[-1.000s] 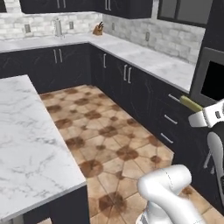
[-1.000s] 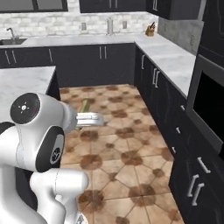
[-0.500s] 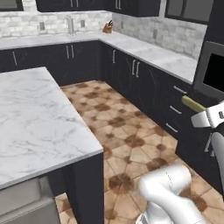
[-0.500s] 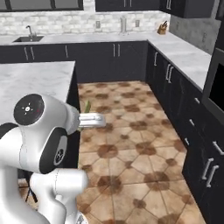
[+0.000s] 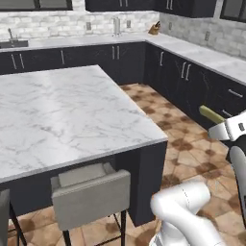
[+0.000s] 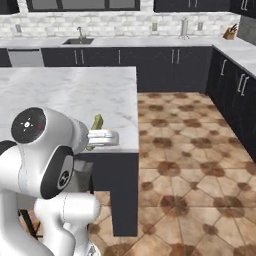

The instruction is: Retrieve the butter from the fridge and place it on a plate on the dining table. Then retrieve the butter knife by the fridge and place it near the plate.

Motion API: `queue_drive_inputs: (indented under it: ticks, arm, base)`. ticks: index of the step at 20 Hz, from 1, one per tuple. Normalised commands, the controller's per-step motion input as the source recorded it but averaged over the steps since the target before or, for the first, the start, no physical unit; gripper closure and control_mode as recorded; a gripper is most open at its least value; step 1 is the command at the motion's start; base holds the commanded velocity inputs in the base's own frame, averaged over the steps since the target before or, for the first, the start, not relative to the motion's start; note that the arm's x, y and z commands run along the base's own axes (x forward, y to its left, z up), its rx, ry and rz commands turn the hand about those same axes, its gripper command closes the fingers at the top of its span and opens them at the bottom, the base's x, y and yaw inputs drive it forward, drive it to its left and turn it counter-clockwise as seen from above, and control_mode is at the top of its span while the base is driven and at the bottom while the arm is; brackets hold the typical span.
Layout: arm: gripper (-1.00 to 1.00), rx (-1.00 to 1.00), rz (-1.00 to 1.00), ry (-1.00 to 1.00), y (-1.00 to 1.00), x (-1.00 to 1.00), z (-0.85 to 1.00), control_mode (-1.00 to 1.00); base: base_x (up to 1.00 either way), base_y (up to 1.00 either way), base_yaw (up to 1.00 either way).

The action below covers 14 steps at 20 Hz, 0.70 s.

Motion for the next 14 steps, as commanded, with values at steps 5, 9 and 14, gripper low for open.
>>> queue_drive_inputs:
  ticks: [5, 9, 14]
  arm:
    - [1.0, 0.0, 0.0, 0.0, 0.0, 0.0, 0.0, 1.0]
    - [1.0, 0.0, 0.0, 0.0, 0.0, 0.0, 0.0, 1.0]
    - [1.0, 0.0, 0.0, 0.0, 0.0, 0.0, 0.0, 1.0]
  base:
    - [-0.69, 0.94, 0.11]
    - [-0.54, 1.0, 0.0]
    - [-0.23, 1.0, 0.0]
